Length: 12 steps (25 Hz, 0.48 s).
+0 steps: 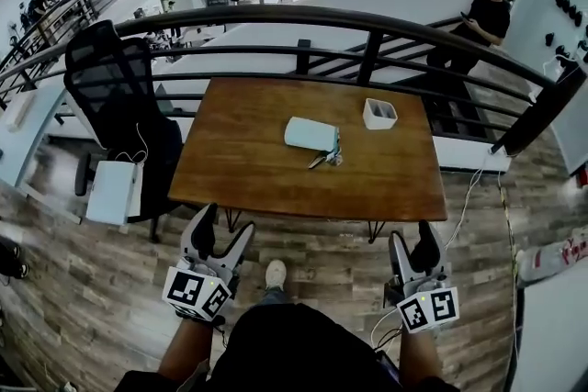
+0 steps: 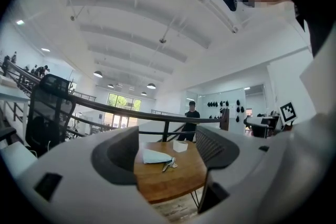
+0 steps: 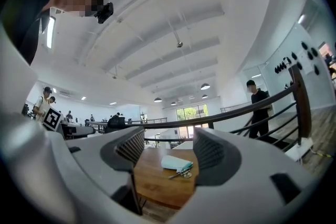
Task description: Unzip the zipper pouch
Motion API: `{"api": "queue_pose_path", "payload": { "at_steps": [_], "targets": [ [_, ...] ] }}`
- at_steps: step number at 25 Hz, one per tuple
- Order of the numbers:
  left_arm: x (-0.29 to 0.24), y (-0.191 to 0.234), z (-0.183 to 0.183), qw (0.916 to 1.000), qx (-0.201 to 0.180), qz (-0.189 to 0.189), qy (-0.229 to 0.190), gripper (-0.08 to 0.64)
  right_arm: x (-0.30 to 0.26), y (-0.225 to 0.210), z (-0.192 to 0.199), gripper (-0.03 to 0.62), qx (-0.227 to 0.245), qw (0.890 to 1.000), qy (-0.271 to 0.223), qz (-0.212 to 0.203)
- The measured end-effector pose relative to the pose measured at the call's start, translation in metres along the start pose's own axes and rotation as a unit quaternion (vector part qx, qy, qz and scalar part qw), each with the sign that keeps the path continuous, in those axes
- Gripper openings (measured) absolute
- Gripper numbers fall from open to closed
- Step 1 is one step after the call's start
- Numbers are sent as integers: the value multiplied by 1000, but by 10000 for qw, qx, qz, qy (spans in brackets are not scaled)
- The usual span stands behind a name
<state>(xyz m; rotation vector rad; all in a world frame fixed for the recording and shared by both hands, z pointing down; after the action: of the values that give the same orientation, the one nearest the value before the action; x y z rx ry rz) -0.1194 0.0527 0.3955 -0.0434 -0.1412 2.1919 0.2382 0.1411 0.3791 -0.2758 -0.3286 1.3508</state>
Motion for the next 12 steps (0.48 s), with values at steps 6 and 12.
{"api": "queue_pose_path", "payload": {
  "at_steps": [6,12],
  "targets": [
    [-65,32,9,9997,100,199,-37,330,-58,-10,-9,287,98,9999,11,90],
    [-110,59,24,9990,187,393,69,330,-108,-12,-5,284,191,9996,126,153]
  ]
}}
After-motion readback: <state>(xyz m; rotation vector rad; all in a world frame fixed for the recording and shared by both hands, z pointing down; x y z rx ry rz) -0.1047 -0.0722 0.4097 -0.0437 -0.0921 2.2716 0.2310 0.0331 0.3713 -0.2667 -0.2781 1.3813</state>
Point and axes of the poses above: the fingertips, and each gripper's own axes: x backward along the fingers, y to its left, z out of its underside, the point moved 5 cm from there along x, backward along the fingers, and after that the axes turned 15 degrees about -x, right-handed, at the moved point
